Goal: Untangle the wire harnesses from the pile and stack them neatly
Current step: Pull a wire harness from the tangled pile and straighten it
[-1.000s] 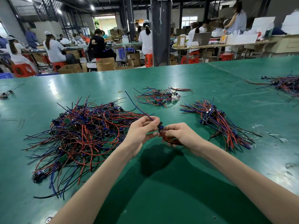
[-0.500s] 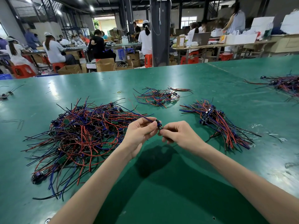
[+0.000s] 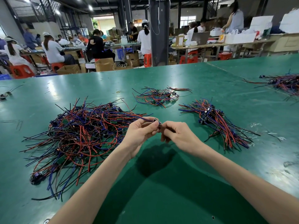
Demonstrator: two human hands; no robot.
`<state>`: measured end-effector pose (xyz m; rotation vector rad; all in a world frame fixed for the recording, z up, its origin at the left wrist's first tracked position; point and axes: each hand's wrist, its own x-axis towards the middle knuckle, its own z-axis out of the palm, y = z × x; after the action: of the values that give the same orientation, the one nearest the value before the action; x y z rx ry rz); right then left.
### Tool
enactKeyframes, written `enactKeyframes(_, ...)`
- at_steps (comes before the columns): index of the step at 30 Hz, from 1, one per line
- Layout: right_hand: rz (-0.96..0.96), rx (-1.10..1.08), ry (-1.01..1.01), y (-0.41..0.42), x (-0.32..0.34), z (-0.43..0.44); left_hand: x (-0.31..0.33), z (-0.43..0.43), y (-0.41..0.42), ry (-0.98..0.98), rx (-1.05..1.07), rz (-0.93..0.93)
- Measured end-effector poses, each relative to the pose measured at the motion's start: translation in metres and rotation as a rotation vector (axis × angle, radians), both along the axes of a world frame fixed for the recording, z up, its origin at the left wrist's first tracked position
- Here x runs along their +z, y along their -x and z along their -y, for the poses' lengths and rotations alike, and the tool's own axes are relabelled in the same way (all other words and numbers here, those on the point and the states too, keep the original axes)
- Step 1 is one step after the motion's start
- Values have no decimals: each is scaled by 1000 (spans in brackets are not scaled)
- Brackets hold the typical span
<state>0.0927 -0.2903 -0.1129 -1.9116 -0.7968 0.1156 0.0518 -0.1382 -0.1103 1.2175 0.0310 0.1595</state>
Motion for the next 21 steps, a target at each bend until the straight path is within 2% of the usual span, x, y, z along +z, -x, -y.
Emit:
enactKeyframes(10, 124, -114, 25, 3, -2, -3, -2, 2, 0, -29, 42, 54)
enactKeyframes(21, 61, -181, -23, 1, 3, -3, -3, 9, 2, -112, 118, 139)
